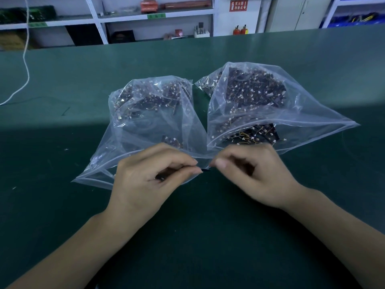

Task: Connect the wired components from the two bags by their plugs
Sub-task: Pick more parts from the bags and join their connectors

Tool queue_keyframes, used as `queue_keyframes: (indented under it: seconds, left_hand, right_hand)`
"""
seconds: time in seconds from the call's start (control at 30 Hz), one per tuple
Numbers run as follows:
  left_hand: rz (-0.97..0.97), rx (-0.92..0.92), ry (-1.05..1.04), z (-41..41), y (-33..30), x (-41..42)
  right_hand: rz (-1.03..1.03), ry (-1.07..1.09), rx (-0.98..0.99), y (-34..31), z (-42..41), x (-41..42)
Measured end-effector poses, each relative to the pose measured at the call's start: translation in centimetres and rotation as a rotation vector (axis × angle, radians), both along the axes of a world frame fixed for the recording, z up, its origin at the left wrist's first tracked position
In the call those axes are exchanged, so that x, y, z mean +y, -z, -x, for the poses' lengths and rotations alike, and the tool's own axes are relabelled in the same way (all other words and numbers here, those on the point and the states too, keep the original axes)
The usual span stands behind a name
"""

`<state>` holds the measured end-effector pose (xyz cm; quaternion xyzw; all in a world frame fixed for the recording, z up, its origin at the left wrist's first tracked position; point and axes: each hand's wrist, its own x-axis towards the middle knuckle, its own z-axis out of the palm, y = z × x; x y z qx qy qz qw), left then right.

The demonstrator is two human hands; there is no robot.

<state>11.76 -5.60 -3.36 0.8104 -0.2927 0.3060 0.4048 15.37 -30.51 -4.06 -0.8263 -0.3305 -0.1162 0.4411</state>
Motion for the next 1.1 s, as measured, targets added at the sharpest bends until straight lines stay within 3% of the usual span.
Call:
queue_keyframes:
  seconds: [0.33, 1.1]
  left_hand:
    - [-0.026, -0.005, 0.032, -0.09, 0.09, -0.17]
    - [-0.012, 0.039, 0.052, -0.15, 0.54, -0.24]
  right_hand:
    - [-0.091, -0.018, -0.060, 0.54, 0.08, 0.78]
    - [-0.076, 0.025, -0.126, 0.42, 0.04, 0.95]
